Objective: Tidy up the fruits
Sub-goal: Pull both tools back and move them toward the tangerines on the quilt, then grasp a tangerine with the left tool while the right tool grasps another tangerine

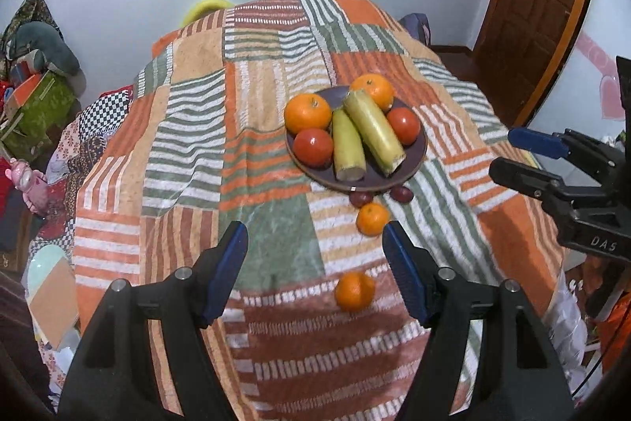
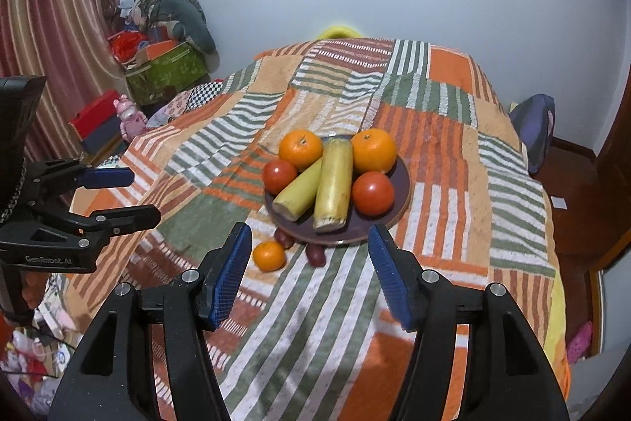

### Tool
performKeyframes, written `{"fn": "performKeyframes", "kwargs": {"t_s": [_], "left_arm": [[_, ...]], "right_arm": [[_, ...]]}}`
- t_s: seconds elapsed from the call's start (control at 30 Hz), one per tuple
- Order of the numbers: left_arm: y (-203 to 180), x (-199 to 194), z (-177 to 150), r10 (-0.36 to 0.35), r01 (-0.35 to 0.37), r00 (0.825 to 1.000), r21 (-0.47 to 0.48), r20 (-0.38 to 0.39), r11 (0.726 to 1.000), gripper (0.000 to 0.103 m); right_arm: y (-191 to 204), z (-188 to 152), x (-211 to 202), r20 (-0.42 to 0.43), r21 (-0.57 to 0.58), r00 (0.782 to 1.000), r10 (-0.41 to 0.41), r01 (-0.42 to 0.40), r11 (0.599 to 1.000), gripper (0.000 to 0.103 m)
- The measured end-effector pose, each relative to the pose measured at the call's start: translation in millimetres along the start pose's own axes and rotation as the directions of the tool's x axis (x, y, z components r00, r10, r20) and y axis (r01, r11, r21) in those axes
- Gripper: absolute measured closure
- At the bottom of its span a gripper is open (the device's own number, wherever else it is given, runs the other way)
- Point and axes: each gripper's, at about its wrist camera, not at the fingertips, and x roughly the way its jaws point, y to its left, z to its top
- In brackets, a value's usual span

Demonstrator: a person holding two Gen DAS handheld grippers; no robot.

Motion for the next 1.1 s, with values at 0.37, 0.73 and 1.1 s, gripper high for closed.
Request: {"fn": "performKeyframes", "kwargs": {"t_s": [0.37, 0.73, 1.1], "left_arm": [[-4, 28, -25, -0.077, 0.079, 0.990, 0.012, -0.118, 0.997, 0.032], [-29, 58, -40, -0.149, 0.165, 0.963, 0.055, -0.226, 0.985, 0.050], [-24, 75, -38, -0.111, 0.127, 0.965, 0.052, -0.240, 0.991, 0.063]], "right_arm": [[5, -17, 7, -0.024, 0.008, 0.999, 0.024, -0.024, 1.000, 0.045], [11, -34, 23, -0.063, -0.025, 0.997, 0.048, -0.049, 0.998, 0.045], [8, -40, 39, -0.098, -0.011, 0.993, 0.068, -0.070, 0.998, 0.045]]}}
